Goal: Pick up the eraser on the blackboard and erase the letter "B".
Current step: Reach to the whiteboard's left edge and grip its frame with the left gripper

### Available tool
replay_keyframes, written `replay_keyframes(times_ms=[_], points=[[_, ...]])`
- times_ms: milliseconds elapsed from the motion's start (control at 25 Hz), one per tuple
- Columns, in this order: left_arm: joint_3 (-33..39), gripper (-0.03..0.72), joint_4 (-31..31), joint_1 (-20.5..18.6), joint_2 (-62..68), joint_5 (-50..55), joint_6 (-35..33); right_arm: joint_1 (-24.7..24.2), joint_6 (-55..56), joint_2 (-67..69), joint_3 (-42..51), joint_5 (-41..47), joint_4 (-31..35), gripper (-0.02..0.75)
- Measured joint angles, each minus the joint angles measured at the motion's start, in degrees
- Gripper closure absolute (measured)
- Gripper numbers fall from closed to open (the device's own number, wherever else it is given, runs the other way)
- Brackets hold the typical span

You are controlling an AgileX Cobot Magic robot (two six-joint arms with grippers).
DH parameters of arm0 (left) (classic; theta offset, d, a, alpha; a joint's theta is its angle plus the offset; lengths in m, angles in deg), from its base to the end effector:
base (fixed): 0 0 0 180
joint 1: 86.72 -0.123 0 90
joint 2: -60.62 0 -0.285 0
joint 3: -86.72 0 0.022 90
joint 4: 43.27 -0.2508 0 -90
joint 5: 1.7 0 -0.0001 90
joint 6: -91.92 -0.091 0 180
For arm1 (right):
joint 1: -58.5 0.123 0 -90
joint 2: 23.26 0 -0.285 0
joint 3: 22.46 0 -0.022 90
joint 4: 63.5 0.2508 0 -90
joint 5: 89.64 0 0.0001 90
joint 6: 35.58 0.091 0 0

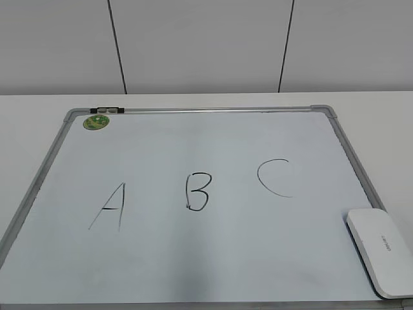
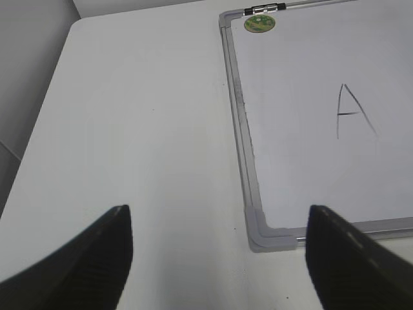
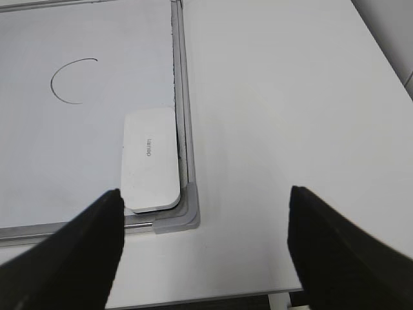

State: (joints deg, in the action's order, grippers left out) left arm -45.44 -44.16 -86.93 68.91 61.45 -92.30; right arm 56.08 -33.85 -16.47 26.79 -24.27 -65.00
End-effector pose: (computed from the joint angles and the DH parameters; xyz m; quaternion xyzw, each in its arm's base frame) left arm -0.0067 0.0012 0.2775 0.0297 0.8623 0.0273 0.5047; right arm -0.0098 -0.0018 0.2676 0.0326 0.8714 -0.0160 0.4892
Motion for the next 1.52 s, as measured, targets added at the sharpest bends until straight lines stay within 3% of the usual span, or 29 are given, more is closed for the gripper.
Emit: replay_keyframes(times_ms=[800, 1240, 1520], points=[[-0.12, 0.118, 1.21, 0.0, 1.92, -0.1, 0.0, 0.0, 0.0, 0.0, 0.0, 0.0, 0.0, 0.151], [-7.2, 0.12, 6.22, 0.0, 30.63, -10.73, 0.0, 0.0, 0.0, 0.0, 0.0, 0.0, 0.0, 0.151], [-16.83, 0.14, 7.12, 0.0, 55.01, -11.78, 0.0, 0.0, 0.0, 0.0, 0.0, 0.0, 0.0, 0.151]])
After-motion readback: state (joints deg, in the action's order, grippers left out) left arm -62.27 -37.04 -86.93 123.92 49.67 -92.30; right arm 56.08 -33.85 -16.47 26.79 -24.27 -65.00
